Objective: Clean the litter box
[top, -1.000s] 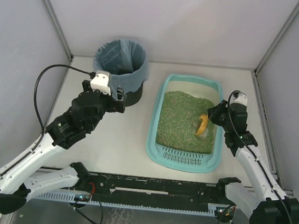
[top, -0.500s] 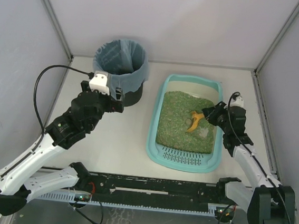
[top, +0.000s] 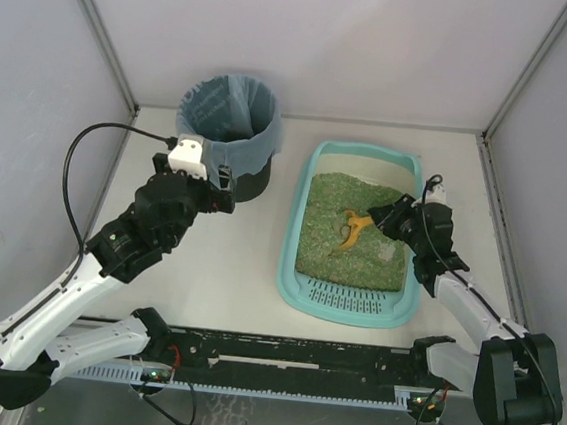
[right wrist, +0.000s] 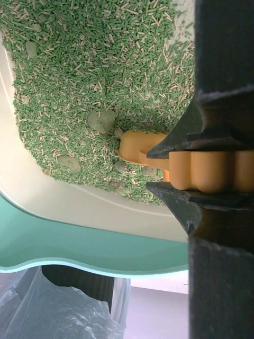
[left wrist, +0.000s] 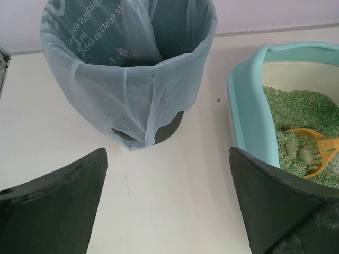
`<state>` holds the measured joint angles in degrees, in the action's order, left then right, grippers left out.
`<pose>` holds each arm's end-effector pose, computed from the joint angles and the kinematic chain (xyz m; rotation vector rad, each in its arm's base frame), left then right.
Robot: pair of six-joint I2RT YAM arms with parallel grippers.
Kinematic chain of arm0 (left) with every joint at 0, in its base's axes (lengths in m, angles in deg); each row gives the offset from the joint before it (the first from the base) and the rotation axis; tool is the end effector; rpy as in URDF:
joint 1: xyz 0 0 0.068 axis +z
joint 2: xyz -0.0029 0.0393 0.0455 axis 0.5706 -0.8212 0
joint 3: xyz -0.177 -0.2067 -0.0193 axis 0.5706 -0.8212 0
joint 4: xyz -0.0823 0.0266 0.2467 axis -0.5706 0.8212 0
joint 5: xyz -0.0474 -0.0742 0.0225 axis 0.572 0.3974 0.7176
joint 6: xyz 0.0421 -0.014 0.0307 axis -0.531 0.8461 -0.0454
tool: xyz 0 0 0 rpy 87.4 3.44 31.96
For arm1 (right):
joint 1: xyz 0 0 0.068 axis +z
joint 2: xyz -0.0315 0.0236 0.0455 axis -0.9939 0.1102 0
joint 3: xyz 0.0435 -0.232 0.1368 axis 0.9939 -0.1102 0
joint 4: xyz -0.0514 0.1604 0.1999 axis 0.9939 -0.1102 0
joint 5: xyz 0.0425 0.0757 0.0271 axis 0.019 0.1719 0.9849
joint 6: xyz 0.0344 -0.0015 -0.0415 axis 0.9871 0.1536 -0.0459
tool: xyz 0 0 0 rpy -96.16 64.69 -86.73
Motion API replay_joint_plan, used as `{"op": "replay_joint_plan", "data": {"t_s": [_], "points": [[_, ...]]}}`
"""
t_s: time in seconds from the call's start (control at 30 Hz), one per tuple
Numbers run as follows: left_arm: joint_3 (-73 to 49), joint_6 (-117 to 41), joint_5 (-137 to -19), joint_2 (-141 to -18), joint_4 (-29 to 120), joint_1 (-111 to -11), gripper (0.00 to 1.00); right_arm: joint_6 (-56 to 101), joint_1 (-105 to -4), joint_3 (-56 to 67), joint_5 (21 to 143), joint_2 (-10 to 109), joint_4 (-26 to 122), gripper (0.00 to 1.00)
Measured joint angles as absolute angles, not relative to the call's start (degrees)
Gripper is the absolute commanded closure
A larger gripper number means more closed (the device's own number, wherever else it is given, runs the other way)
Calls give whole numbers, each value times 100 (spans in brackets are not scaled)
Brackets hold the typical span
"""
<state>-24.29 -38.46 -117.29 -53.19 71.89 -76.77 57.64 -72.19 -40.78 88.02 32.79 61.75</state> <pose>0.1446 -0.1053 0.3929 0.0992 1.7732 -0.1777 0.2340 0.0559 0.2195 0.3794 2.0007 0.8323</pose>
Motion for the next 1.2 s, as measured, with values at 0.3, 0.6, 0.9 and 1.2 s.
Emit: {"op": "replay_joint_plan", "data": {"t_s": [0.3, 0.6, 0.9, 1.2], "points": [[-2431, -3835, -11734, -5319, 7189, -7651, 0, 5969, -7219, -4231, 8900, 2802, 5764, 100], [-2429, -3837, -11742, -5321, 7189, -7636, 0, 6116, -7403, -4391, 9136, 2309, 5316, 100], [-2431, -3837, -11764, -5343, 7189, -7622, 0, 6361, -7654, -4575, 9298, 2013, 5266, 100], [-2435, -3837, -11825, -5485, 7192, -7622, 0, 6658, -7971, -4575, 9335, 1952, 5572, 100]]}}
